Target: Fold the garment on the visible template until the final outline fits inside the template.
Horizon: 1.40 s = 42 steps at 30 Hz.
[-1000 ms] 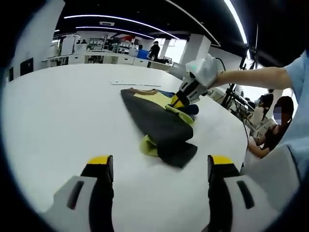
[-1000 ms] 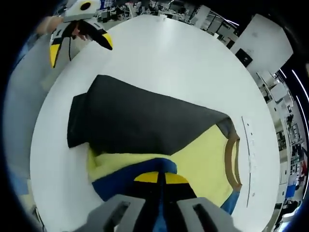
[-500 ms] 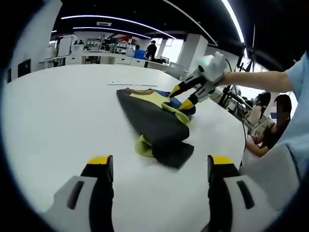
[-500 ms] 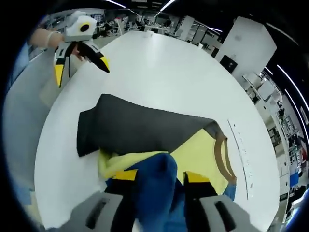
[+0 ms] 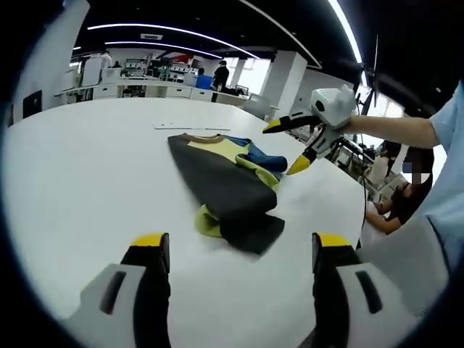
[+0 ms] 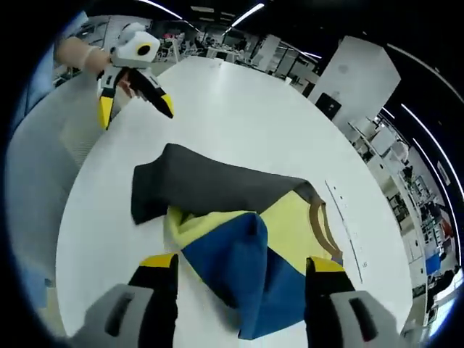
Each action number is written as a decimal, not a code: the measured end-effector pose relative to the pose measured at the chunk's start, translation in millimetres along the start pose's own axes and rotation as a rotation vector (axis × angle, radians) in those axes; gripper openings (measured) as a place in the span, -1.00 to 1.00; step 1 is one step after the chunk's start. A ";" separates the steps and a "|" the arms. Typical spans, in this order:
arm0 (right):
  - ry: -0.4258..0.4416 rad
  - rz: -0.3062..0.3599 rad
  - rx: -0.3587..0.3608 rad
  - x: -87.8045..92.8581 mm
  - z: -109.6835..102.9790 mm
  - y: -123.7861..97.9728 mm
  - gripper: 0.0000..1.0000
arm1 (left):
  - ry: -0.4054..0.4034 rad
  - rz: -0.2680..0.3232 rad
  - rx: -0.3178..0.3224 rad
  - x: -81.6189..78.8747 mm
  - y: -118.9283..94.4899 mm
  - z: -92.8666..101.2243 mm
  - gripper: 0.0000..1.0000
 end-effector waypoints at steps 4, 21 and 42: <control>0.007 0.004 0.009 1.2 -4.5 -6.4 0.44 | 0.004 -0.008 0.005 1.6 0.5 0.2 0.54; -0.058 0.042 0.006 -7.1 -33.2 -2.9 -0.05 | 0.002 -0.006 -0.005 2.7 -1.2 -1.4 0.53; -0.079 -0.021 0.031 7.3 -41.2 31.4 -0.65 | -0.014 -0.007 -0.024 7.0 -4.8 -3.0 0.48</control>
Point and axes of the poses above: the point that each gripper's makers call its tool centre point, and the gripper's own axes: y roughly forward along the fingers, z roughly to its right, x roughly out of its underside, the point moved 5 cm from there along -y, roughly backward along the fingers, and after that the axes turned 4 degrees about x, right-handed, at the moved point
